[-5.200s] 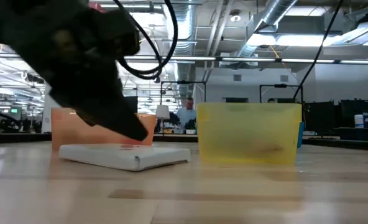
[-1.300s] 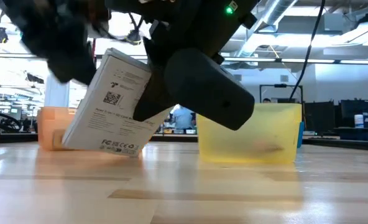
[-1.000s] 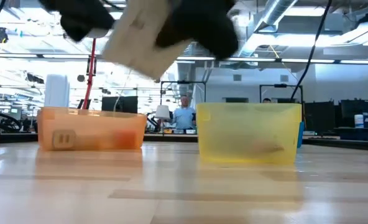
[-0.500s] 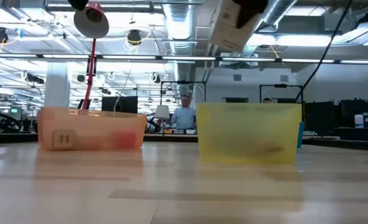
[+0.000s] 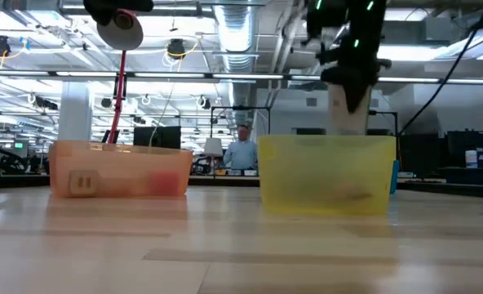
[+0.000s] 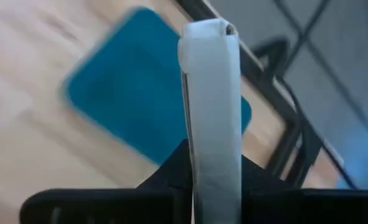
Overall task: Pick and place items into bin
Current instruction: Put the white card reader box into the blue bin
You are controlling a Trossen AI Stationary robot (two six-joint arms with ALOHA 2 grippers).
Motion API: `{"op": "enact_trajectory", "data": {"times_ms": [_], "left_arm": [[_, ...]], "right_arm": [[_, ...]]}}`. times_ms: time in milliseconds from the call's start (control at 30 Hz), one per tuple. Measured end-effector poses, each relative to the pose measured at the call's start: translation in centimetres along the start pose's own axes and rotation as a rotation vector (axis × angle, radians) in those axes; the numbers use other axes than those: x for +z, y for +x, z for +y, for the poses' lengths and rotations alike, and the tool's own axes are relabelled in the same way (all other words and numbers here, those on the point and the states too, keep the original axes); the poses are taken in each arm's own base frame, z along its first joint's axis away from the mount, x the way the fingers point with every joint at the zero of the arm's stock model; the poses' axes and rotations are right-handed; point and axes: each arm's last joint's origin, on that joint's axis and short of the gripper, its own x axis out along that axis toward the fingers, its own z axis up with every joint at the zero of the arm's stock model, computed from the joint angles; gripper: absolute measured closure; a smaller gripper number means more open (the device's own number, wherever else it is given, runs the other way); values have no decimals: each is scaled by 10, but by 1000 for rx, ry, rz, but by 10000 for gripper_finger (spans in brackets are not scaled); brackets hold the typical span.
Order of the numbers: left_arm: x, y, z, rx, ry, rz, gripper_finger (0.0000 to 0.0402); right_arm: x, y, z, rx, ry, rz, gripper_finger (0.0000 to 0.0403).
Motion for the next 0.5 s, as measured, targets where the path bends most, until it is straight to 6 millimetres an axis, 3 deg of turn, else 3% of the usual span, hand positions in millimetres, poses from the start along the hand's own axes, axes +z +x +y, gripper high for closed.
{"op": "enact_trajectory", "data": {"times_ms": [267,500], "left_arm": [[0,2,3,16,-9,8,401],[-1,2,3,18,-1,16,401]], "right_arm": [[19,64,-5,-24,52,233,363],[25,98,5,-32,25,332,365]]}}
